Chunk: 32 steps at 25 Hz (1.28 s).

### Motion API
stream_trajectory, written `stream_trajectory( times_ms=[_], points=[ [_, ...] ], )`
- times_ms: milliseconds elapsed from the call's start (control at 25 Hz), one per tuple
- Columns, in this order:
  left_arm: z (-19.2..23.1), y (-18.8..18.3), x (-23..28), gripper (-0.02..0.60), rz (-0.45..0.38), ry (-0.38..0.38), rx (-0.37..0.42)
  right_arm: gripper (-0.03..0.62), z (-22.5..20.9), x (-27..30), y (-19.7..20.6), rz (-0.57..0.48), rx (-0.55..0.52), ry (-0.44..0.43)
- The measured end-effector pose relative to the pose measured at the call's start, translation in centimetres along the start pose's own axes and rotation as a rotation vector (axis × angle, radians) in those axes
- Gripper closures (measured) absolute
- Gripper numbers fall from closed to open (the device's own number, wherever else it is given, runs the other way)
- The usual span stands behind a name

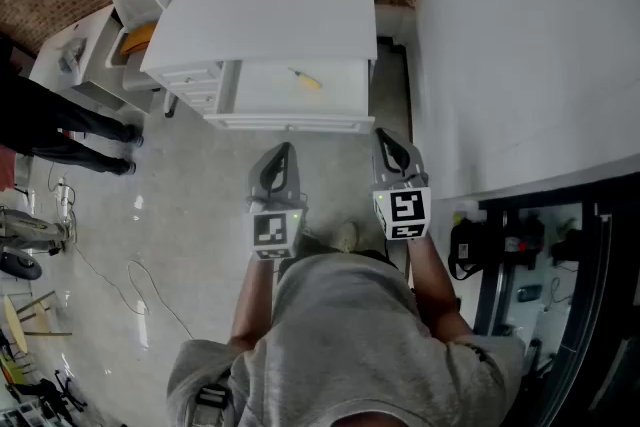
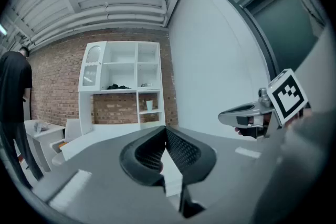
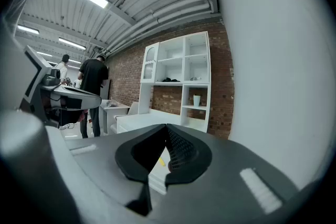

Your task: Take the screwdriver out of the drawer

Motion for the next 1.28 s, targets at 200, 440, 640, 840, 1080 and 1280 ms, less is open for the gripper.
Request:
stream_trajectory(
  times_ms=[200, 440, 640, 840, 1080, 1280],
  points=[
    [-0.4, -0.1, 0.3, 0.569, 0.0, -0.005, 0.004, 0.591, -0.4, 0.0, 0.0, -0.014, 0.005, -0.006],
    [-0.3, 0.0, 0.7, 0.569, 0.008, -0.013, 0.006, 0.591, -0.8, 0.8, 0.3, -0.013, 0.031, -0.015],
    [0.6, 0.8, 1.6, 0.569, 0.034, -0.025, -0.003, 0.591, -0.3, 2.6, 0.6, -0.001, 0.044, -0.047],
    [2.6, 2.0, 3.8, 0.569, 0.065, -0.023, -0.028, 0.591, 0.4, 5.9, 1.4, 0.032, 0.051, -0.073],
    [6.2, 5.2, 9.2, 0.569, 0.115, -0.014, -0.056, 0.591, 0.8, 12.9, 3.6, 0.087, 0.053, -0.106],
    [10.3, 7.8, 14.2, 0.569, 0.17, 0.002, -0.095, 0.591, 2.1, 19.8, 5.1, 0.153, 0.059, -0.143]
  ],
)
Point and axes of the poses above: the fingertips, and each gripper's own axes: x forward along the fingers, z to its left, y out of its underside, the point moved 4 cm from there along -x, backward along the fingers, and after that the axes turned 7 degrees about y, right-handed, at the moved point
